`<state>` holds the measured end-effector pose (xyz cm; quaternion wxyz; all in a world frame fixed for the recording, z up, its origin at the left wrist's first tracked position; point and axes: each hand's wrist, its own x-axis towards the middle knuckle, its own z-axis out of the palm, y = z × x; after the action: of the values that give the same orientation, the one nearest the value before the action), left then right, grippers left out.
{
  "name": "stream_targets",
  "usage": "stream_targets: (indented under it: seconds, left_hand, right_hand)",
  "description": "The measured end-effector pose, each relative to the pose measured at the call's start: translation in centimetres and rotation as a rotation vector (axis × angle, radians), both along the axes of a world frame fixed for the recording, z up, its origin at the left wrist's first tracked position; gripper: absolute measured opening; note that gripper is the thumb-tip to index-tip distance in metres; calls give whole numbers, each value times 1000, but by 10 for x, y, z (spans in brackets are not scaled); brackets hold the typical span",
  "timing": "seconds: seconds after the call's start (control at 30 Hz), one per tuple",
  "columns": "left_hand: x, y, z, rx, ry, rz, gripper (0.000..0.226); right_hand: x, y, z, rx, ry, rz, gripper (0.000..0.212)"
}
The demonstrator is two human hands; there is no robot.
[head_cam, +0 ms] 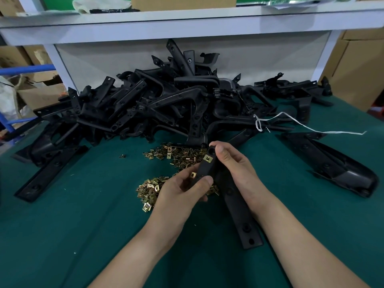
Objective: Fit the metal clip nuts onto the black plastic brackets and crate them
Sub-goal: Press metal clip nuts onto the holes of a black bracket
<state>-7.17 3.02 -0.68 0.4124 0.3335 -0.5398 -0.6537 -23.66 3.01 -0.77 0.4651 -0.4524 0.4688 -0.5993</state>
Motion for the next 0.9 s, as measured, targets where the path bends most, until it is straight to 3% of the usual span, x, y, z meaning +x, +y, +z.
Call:
stream_targets:
  seconds: [0.37,0.63,0.9]
  left_hand:
    - [1,4,6,-203,-133,23,18]
    - [1,5,7,-248,-160,32,17]
    - [1,6,9,-290,-188,28,18]
  right_hand:
    - [1,-1,2,6,-20,8,36]
    - [2,-1,1,0,2,-6,49]
    - [2,-1,0,0,-14,1,48]
